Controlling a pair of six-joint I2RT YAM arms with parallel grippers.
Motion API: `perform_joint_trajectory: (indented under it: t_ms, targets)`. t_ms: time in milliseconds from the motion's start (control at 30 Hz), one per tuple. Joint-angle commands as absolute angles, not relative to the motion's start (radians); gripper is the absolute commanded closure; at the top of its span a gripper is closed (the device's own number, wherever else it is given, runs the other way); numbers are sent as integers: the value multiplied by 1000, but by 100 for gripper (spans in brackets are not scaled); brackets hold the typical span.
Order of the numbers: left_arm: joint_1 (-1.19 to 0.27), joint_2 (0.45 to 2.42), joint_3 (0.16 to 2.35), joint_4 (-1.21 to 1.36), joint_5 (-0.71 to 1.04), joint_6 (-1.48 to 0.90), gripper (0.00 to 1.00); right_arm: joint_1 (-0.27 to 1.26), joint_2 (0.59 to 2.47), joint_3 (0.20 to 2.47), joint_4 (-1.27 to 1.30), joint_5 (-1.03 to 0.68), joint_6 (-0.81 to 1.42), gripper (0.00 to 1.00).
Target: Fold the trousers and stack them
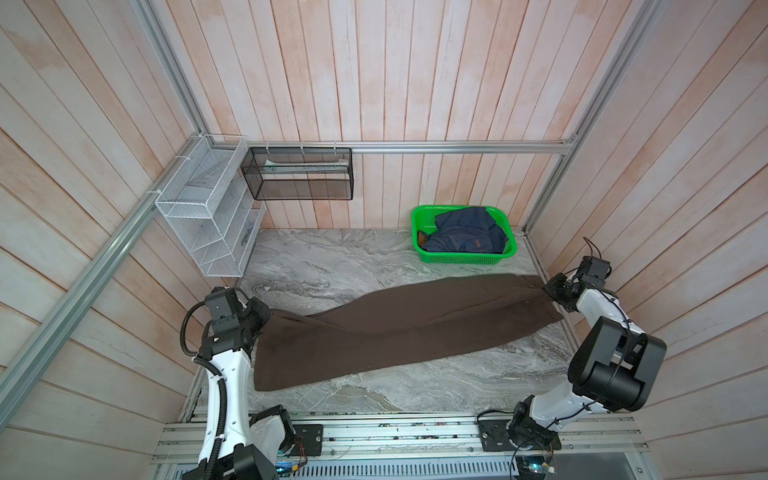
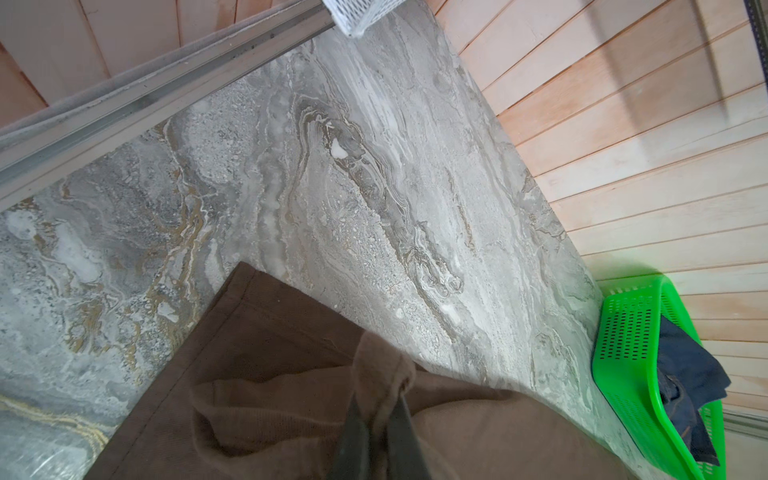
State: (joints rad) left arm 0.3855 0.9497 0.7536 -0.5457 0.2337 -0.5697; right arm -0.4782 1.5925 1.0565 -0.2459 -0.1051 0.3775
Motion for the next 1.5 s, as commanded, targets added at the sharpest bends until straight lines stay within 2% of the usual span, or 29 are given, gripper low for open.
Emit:
perform_joint_trajectory:
  t_ms: [0, 367, 667, 833, 1033, 1467]
  targets:
    - [384, 903, 731, -553, 192, -599, 100, -497, 1557, 1036, -193, -33, 345, 100]
    - [394, 801, 884, -680, 170, -600, 100, -540, 1521, 1045, -205, -55, 372, 100]
    - [406, 732, 783, -744, 103, -581, 100, -591, 1508, 985, -172, -40, 395, 100]
    - [406, 748, 772, -738, 33, -594, 100, -599, 1508, 950, -152, -12, 396, 100]
    - [399, 780, 756, -721, 28, -604, 100, -602, 1506, 888, -116, 25, 381, 100]
    - [264, 769, 767, -754, -48, -627, 100, -603, 1444, 818, -93, 115, 354, 100]
